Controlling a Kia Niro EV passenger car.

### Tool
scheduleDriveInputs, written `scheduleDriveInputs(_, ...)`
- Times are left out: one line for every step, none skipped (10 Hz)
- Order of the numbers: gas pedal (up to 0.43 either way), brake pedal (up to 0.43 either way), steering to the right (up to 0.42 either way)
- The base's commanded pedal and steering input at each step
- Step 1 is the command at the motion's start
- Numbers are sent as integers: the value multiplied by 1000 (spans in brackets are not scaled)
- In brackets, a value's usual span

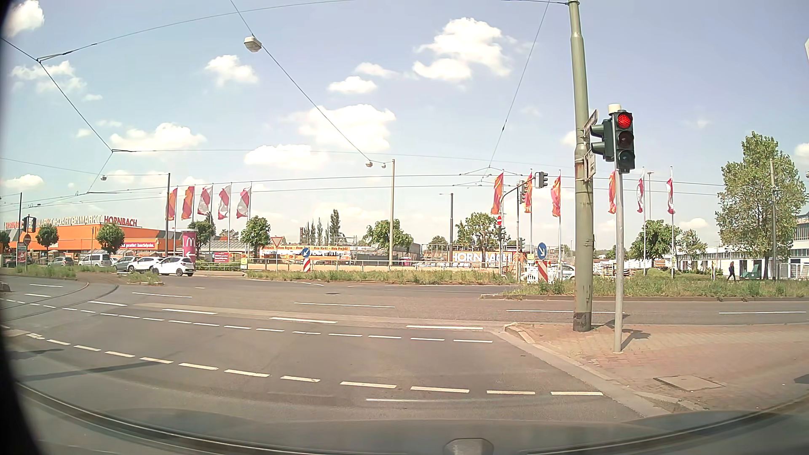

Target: Follow the waypoints while adhering to traffic rules and regulations

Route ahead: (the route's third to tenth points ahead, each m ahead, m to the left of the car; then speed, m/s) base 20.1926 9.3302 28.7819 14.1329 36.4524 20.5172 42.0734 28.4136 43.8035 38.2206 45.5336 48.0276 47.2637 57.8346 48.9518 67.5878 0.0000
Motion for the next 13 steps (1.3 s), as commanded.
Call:
scheduleDriveInputs(0, 348, -48)
scheduleDriveInputs(0, 348, -48)
scheduleDriveInputs(0, 348, -48)
scheduleDriveInputs(0, 348, -48)
scheduleDriveInputs(0, 348, -48)
scheduleDriveInputs(0, 348, -49)
scheduleDriveInputs(0, 348, -48)
scheduleDriveInputs(0, 348, -48)
scheduleDriveInputs(0, 348, -48)
scheduleDriveInputs(0, 348, -49)
scheduleDriveInputs(0, 348, -48)
scheduleDriveInputs(0, 348, -48)
scheduleDriveInputs(0, 348, -48)
